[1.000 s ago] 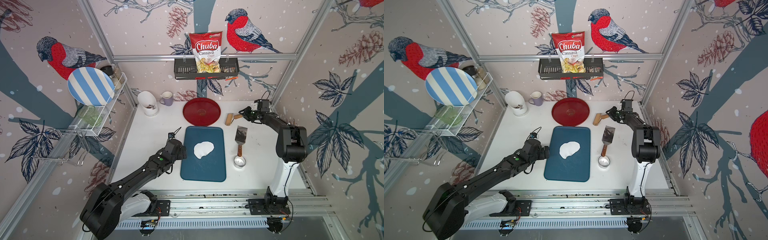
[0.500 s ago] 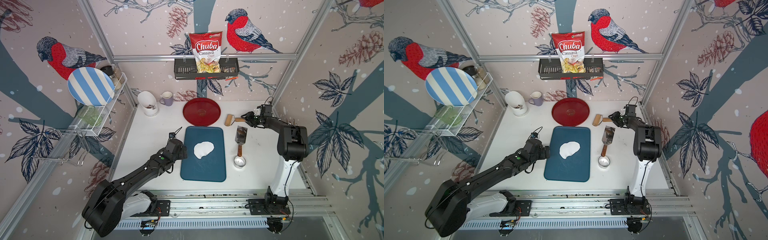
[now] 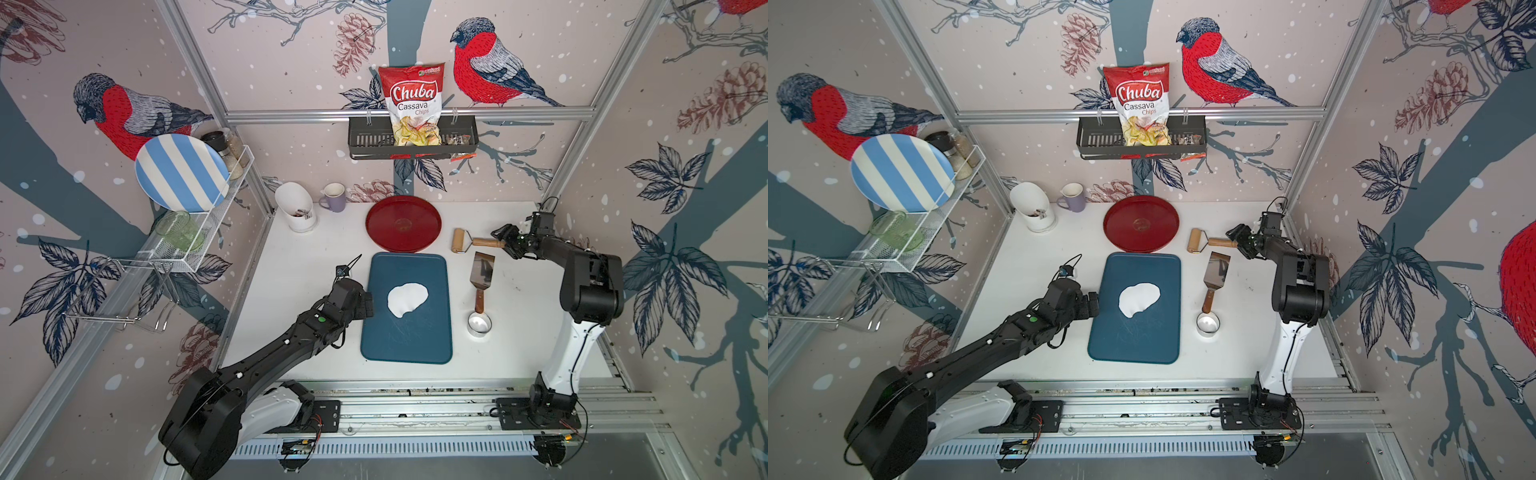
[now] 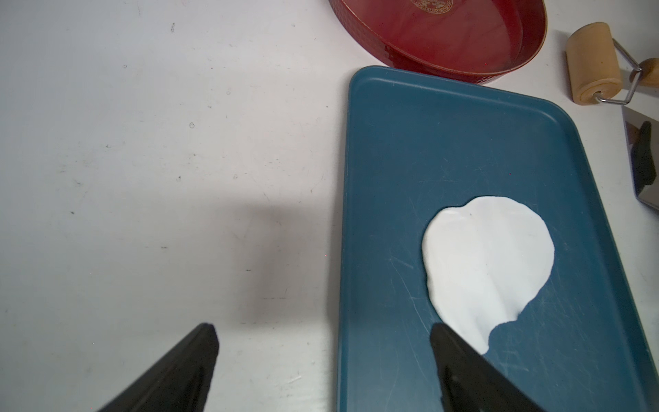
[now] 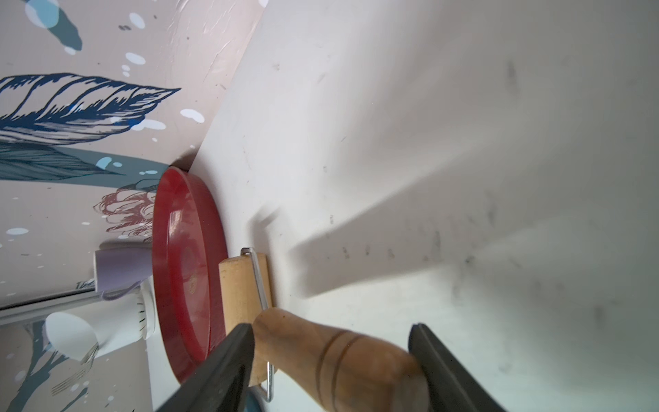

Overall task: Roll out the dumpling wrappers from the dough
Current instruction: Place the rolling pin at the center of the board, then pick up the dumpling mold from the center of the board.

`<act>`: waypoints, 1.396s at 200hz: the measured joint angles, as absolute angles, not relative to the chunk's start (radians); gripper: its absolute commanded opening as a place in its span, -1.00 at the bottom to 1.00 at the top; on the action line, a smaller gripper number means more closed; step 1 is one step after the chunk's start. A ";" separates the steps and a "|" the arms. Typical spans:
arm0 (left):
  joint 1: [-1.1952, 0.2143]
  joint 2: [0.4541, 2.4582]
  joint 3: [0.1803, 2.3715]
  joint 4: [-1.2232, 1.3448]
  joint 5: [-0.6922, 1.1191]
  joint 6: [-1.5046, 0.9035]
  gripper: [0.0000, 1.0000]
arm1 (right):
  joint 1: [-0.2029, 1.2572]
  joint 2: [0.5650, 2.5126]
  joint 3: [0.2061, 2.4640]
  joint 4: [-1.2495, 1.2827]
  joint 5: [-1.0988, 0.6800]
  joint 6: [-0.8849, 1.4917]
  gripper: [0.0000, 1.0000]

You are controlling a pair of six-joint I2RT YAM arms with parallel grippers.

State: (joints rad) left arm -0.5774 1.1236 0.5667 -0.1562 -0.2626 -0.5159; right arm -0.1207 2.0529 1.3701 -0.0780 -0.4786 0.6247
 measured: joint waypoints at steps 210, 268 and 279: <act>-0.577 1.032 0.546 -0.165 -0.205 -0.519 0.90 | 0.206 1.196 0.858 -0.490 -0.077 0.574 0.41; -0.577 1.022 0.524 -0.162 -0.186 -0.524 0.90 | 0.231 1.121 0.728 -0.607 -0.049 0.609 0.37; -0.577 1.018 0.517 -0.161 -0.186 -0.525 0.90 | 0.233 1.114 0.715 -0.622 -0.049 0.609 0.31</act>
State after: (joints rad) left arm -0.5774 1.0183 0.5167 -0.1608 -0.1864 -0.5247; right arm 0.2333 1.1141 0.7155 -0.6224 -0.0490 0.6094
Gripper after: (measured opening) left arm 0.950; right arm 0.682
